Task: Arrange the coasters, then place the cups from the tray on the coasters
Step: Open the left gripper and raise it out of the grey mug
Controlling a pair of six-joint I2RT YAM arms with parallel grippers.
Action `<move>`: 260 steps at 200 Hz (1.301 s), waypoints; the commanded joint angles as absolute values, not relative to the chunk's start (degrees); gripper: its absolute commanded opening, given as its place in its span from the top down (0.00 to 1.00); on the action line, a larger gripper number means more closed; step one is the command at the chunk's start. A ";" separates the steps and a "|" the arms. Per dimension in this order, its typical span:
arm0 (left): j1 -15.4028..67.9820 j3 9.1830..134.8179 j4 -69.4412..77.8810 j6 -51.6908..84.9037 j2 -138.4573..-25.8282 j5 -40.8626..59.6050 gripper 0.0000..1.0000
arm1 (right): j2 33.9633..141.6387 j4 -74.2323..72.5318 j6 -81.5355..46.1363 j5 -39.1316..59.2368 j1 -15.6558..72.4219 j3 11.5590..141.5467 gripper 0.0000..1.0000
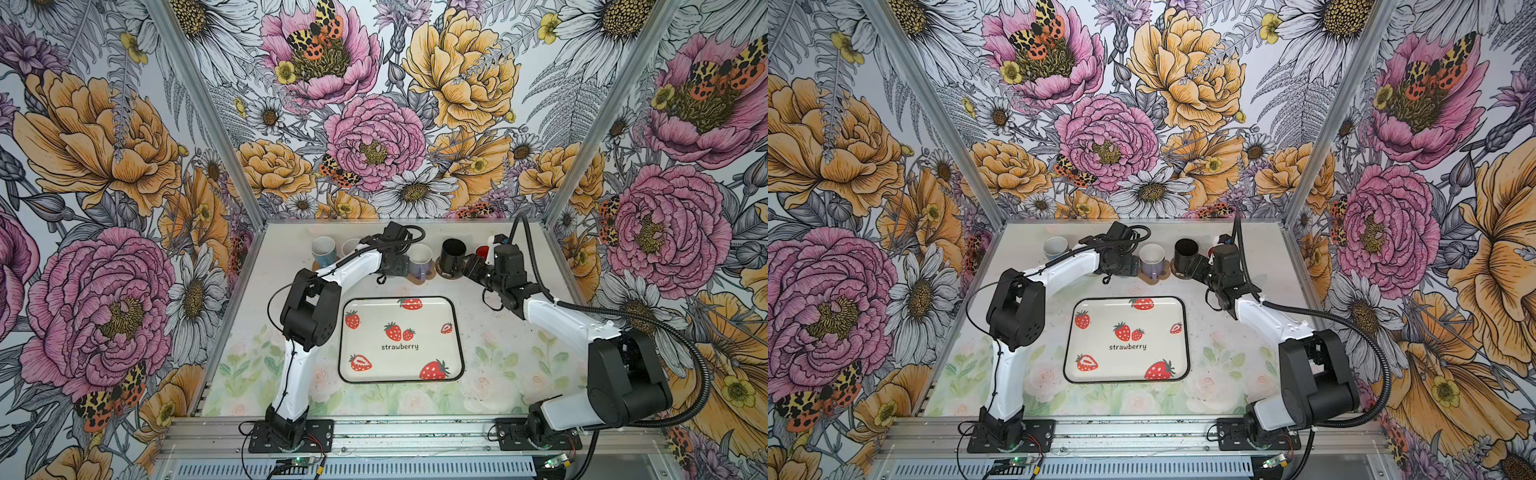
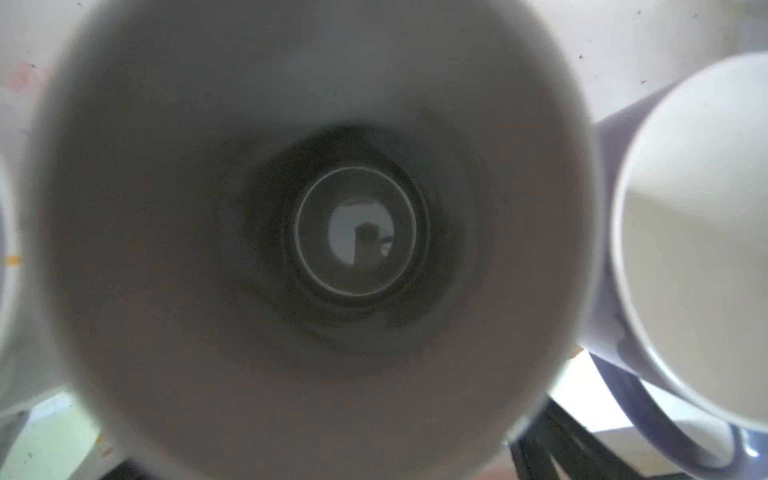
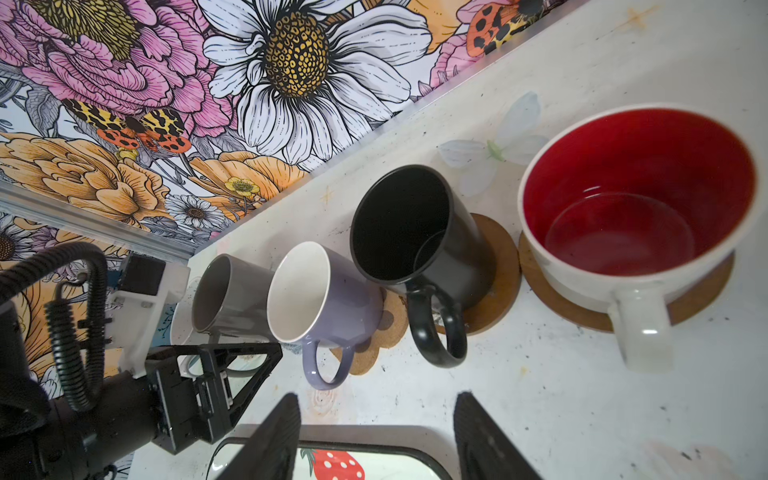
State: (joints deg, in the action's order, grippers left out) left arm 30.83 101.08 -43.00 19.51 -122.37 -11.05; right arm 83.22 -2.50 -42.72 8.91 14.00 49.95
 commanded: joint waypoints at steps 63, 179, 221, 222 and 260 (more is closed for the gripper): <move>31.28 97.79 -41.63 19.14 -113.75 -11.59 0.01 | 83.49 -3.95 -42.97 9.60 13.79 50.65 0.34; 31.49 90.33 -41.46 17.98 -100.46 -17.54 0.01 | 81.95 -5.69 -42.71 10.64 13.78 49.61 0.15; 31.51 85.32 -40.15 16.69 -94.22 -19.33 0.01 | 79.87 -3.60 -42.15 8.83 13.73 49.21 0.05; 31.49 85.11 -40.07 16.65 -93.96 -19.33 0.01 | 79.79 -3.52 -42.12 8.76 13.72 49.21 0.04; 30.86 78.88 -37.43 15.64 -86.95 -21.89 0.01 | 76.73 -1.54 -42.13 6.18 13.73 48.69 0.00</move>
State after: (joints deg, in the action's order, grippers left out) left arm 31.27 82.02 -40.73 17.34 -91.37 -18.68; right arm 80.18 -2.50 -42.46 8.84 14.00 48.97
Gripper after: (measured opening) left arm 0.987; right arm 0.995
